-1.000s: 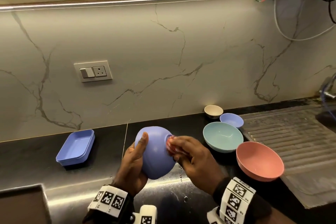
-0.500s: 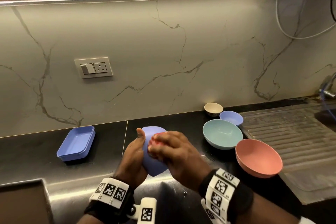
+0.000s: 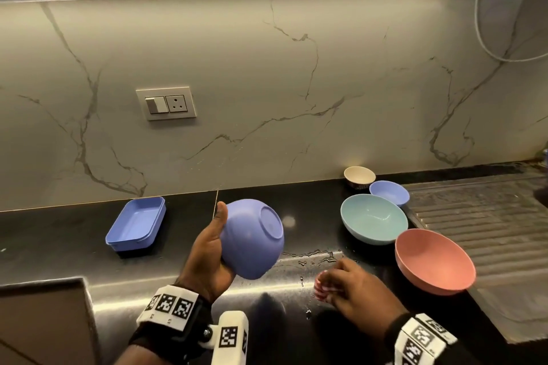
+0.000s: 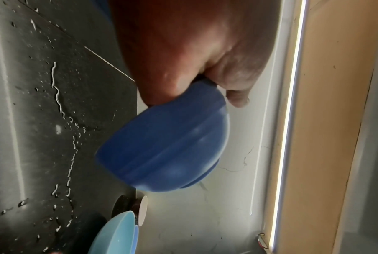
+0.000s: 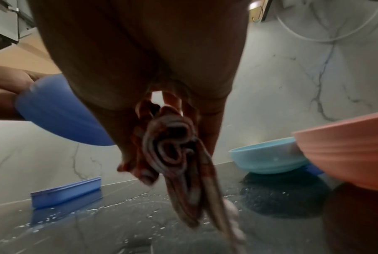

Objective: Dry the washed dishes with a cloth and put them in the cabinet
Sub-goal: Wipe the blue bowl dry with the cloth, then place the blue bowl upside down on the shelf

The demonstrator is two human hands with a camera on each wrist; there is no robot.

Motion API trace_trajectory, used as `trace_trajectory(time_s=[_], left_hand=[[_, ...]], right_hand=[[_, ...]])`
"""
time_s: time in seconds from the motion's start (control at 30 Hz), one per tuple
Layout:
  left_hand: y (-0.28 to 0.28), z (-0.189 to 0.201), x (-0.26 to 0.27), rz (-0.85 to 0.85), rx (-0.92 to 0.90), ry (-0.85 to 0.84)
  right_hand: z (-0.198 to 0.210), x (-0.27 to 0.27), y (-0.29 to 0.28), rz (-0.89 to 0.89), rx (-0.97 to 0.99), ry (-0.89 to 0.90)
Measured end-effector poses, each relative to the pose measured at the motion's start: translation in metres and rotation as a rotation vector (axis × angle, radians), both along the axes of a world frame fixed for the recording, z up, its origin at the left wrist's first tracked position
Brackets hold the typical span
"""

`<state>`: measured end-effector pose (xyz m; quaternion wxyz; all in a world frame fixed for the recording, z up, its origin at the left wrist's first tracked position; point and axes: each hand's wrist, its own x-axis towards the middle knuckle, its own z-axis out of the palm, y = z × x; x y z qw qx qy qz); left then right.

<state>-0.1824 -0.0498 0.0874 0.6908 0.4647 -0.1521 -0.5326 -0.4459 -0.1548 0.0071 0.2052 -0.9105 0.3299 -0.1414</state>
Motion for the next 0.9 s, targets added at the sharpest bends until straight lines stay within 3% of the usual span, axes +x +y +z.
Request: trace_trajectory(time_s=[0.27,0.33,0.5,0.7,0.9], left_hand=[[0.000,-0.007,-0.008,-0.009,-0.007,-0.217],[-0.001,-0.009,-0.007,-0.027,-0.006,-0.283],[-0.006,-0.004,-0.010,-0.067,-0.020,-0.359],[-0.006,0.014,-0.015,-0.112,-0.073,-0.358],[-0.010,0.047,-0.016,-0.095,-0.200,-0.356]], right_hand=[[-0.001,-0.005,0.002,-0.043,0.055,0.251],[0.012,0.000,-0.002,-0.065,0.124,0.152],[0.059,0.028,-0.007,-0.120,0.317,-0.334],[0.085,0.054,-0.006,-0.011,0.498,-0.399],[0.109,0.064,-0.015,0.045,0.690,-0.597]])
